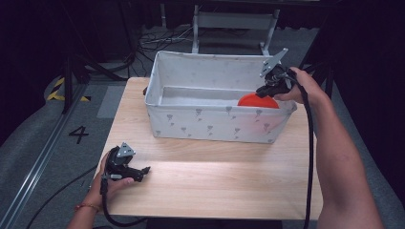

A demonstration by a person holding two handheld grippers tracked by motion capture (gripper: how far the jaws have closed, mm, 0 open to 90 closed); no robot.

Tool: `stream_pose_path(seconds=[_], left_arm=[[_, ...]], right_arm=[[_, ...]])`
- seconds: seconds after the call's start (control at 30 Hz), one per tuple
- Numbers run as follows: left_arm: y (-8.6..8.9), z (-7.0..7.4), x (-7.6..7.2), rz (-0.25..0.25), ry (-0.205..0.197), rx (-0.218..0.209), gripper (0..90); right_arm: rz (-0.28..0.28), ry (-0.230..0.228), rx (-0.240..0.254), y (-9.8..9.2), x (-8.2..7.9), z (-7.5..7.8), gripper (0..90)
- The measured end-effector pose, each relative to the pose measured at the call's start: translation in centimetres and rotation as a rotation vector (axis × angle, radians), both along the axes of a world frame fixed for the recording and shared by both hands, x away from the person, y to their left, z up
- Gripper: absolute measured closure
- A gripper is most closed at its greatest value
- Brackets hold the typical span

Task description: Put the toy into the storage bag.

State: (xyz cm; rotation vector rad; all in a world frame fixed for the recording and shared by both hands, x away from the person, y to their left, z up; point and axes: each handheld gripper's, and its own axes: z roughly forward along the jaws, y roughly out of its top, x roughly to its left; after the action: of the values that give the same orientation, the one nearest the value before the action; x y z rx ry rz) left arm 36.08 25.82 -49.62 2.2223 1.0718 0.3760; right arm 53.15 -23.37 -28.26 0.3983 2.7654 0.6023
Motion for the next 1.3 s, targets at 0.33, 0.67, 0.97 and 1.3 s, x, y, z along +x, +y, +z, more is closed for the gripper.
stream_pose_path(seconds=[0.33,0.67,0.97,1.3], left_arm=[[0.0,0.0,0.0,0.0,0.0,0.0,0.6],[0.0,0.0,0.0,0.001,0.002,-0.001,0.6],[0.0,0.0,0.0,0.0,0.0,0.0,0.6],[0.0,0.0,0.0,0.0,0.0,-0.001,0.6]], right_arm=[[0.04,0.096,-0.17,0.6,0.1,-1.8,82.4],[0.064,0.16,-0.24,0.9,0.3,-3.2,82.0],[0.053,0.14,-0.146,0.2,-0.2,-2.4,75.9],[0.01,0.048,-0.067,-0.6,-0.7,-1.7,65.6]])
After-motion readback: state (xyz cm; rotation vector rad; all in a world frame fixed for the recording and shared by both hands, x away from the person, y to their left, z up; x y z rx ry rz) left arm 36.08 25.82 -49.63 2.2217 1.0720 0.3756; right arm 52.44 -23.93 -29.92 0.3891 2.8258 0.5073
